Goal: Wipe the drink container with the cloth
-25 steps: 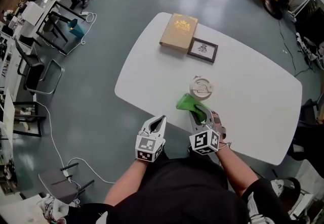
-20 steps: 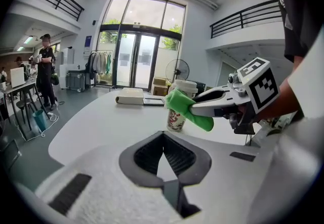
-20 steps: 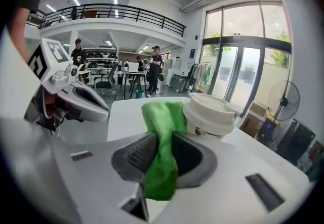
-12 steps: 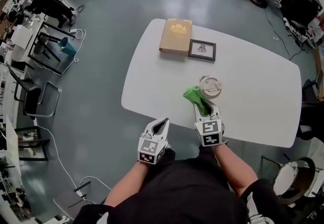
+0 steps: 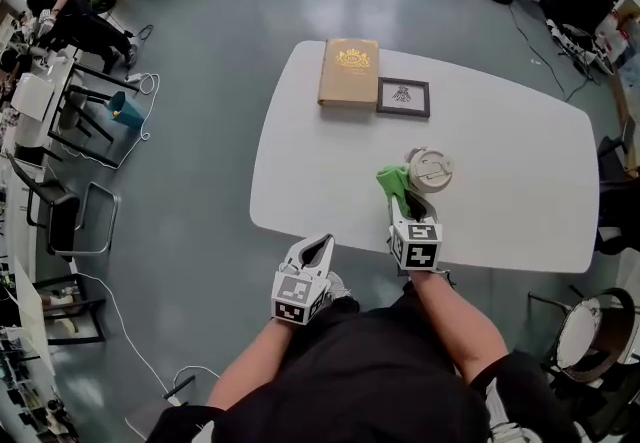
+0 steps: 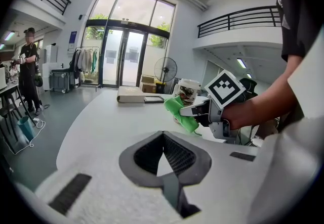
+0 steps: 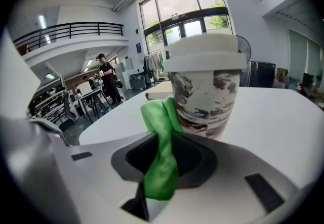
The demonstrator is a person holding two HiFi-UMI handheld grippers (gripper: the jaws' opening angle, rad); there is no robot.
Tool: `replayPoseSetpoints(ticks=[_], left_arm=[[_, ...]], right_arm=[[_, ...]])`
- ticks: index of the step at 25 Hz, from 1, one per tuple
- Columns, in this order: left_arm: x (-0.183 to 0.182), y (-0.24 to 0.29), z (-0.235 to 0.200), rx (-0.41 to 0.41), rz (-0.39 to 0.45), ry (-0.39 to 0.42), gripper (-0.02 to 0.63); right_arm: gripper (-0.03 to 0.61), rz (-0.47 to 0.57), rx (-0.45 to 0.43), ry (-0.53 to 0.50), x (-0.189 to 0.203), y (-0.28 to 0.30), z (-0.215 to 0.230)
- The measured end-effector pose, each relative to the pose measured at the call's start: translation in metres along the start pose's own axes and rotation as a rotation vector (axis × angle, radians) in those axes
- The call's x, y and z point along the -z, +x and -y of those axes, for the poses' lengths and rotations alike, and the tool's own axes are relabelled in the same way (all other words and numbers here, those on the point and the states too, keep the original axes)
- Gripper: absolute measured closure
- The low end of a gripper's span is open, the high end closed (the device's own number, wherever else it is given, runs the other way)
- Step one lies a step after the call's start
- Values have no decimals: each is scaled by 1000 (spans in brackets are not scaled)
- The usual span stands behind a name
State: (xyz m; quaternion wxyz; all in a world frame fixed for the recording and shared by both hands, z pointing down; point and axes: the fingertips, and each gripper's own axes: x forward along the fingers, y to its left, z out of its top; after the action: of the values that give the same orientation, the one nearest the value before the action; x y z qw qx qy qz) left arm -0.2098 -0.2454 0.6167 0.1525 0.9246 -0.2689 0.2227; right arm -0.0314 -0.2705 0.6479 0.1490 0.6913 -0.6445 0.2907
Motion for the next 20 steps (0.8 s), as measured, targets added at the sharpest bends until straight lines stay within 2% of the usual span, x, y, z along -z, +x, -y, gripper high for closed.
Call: replayPoseSetpoints(ticks=[8,13,16,20], left_arm=[[1,-9,-18,37,-9,4,604],[10,-18,-28,52,-26,3,604],[13,-24,-32,54,-33,8,604],[16,-27,-31,70,-28,8,604]], right_arm=[[479,-96,91,278,33,28,7],[479,-121,131,398,46,31,10],[479,-97,133,432,39,26,6],[479,-14,119,478,18,16,-3]])
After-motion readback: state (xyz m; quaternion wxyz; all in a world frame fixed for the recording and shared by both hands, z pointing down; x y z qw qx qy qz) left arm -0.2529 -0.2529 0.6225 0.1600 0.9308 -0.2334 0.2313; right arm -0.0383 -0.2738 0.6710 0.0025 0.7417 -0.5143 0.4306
